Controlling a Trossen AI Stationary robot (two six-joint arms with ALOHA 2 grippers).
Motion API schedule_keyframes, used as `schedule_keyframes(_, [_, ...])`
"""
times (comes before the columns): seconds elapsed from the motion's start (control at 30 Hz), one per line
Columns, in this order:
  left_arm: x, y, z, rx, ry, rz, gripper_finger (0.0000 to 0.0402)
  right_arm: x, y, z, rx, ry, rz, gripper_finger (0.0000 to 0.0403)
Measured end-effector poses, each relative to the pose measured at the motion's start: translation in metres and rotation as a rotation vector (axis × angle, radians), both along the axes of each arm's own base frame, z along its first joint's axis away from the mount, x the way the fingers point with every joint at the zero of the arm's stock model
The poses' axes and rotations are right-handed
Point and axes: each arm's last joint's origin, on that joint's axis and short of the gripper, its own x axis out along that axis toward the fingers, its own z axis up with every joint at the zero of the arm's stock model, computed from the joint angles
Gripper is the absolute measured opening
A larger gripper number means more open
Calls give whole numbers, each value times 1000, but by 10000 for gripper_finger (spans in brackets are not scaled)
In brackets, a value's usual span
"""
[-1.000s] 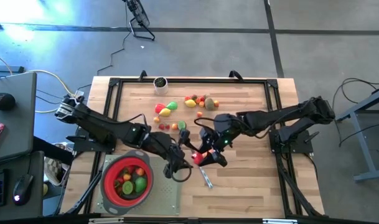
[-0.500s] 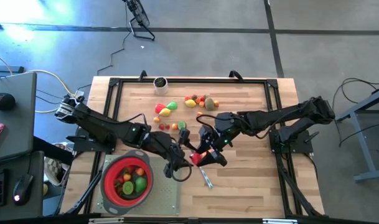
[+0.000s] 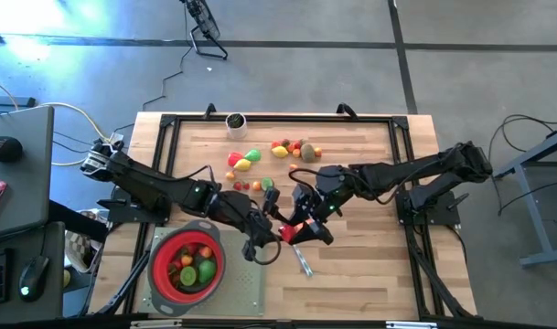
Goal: Pick & Place Fruit
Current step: Put the half apple into the red strainer bowl on the shelf
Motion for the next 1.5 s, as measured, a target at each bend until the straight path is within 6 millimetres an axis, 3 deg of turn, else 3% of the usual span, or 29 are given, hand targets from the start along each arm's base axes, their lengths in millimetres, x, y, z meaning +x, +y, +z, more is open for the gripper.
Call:
schedule_keyframes(0.6, [0,0,0,-3,3,-13,172,0,0,0,13,10,-9,249])
schedule_keyframes(0.83, [0,0,0,3,2,-18,124,0,0,0,22,17,-4,249])
schedule_keyframes(1.27, [0,-1,0,-5,4,-15,139,0,0,0,21,15,-6,250])
schedule_keyframes(1.5, [0,0,0,-10,6,-13,132,0,0,1,15,7,-20,287])
